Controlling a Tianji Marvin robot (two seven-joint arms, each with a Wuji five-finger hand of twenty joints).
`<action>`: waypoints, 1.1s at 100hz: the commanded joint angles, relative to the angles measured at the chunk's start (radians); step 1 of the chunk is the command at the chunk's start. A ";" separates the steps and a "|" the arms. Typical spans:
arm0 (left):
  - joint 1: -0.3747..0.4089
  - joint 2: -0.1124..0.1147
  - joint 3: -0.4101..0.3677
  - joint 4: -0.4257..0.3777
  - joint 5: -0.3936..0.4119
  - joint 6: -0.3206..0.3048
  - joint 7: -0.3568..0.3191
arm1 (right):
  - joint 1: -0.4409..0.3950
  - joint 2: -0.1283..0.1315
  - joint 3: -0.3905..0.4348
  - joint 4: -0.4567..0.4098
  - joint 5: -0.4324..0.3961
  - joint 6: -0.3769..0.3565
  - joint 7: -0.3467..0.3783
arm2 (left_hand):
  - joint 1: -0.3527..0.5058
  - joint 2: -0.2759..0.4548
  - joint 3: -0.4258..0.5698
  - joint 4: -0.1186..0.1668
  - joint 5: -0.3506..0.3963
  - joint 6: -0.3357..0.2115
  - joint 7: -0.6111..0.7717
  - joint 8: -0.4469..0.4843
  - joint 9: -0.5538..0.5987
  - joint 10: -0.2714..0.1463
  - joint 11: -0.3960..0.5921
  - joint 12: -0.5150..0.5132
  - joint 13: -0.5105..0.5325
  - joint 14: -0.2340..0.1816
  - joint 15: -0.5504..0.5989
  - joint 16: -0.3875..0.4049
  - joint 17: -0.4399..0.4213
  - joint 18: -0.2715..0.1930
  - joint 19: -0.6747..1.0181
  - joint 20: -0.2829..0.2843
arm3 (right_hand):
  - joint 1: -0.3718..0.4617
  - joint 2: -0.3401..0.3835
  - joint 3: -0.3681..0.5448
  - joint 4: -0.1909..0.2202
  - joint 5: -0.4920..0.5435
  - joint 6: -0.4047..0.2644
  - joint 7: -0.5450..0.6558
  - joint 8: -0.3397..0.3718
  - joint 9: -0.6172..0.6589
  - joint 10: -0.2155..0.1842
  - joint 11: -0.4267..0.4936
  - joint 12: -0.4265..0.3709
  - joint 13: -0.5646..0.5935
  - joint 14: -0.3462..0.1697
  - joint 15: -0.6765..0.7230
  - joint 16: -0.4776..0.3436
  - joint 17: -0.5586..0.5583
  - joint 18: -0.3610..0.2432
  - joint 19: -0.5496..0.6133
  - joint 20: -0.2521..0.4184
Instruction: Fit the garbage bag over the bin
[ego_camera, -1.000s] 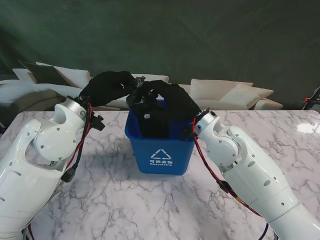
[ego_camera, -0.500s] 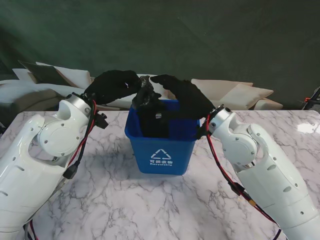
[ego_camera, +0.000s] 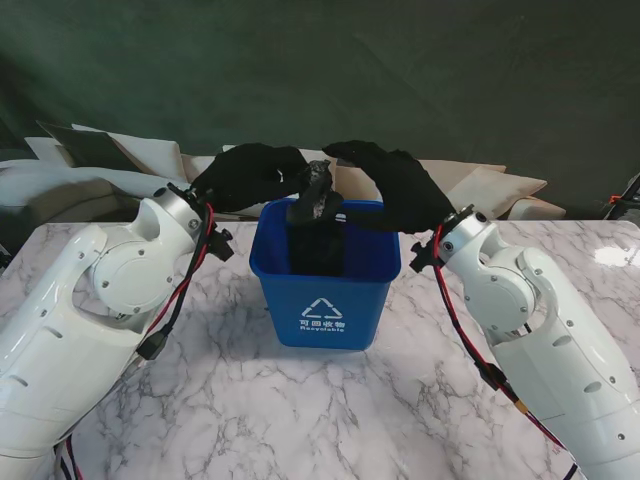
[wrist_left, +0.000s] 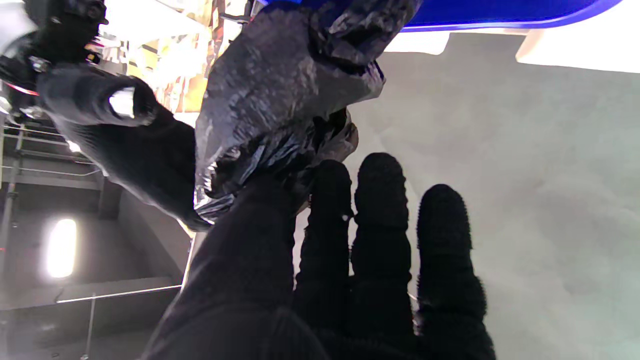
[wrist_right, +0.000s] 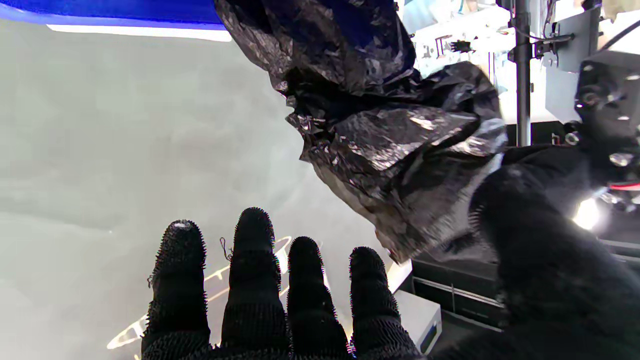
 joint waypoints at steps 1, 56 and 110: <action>0.004 -0.005 0.004 -0.006 -0.002 -0.005 -0.009 | 0.041 -0.003 -0.015 0.012 0.004 0.012 0.024 | 0.061 0.015 0.017 0.002 -0.026 -0.044 0.032 0.022 -0.010 -0.011 0.000 0.017 -0.007 -0.029 0.005 0.001 -0.013 -0.025 0.018 -0.004 | -0.053 -0.021 -0.032 -0.003 -0.012 -0.004 -0.015 0.004 -0.038 -0.009 0.003 -0.002 -0.029 -0.018 -0.003 0.010 -0.023 0.016 -0.016 -0.016; 0.007 0.000 -0.027 0.015 0.024 -0.012 -0.019 | 0.111 0.009 -0.069 0.052 -0.011 0.027 0.100 | 0.064 0.021 0.008 0.003 -0.031 -0.040 0.026 0.025 -0.010 -0.006 -0.014 0.033 -0.006 -0.030 0.004 0.007 -0.015 -0.025 0.016 0.001 | 0.135 -0.069 0.014 -0.122 0.634 -0.521 0.703 0.425 0.327 -0.141 0.266 0.235 0.140 -0.085 0.140 0.135 -0.025 0.053 -0.020 -0.083; 0.010 0.010 -0.073 0.017 0.084 -0.009 -0.044 | 0.004 0.014 0.080 -0.065 -0.089 0.022 0.053 | 0.063 0.020 0.006 0.009 -0.028 -0.036 0.022 0.028 -0.010 0.002 -0.008 0.040 -0.004 -0.032 0.017 0.016 -0.012 -0.024 0.020 0.005 | 0.195 0.044 0.009 -0.124 0.565 -0.413 0.732 0.372 0.426 -0.168 0.241 0.270 0.208 -0.099 0.161 0.172 0.008 0.051 -0.003 -0.080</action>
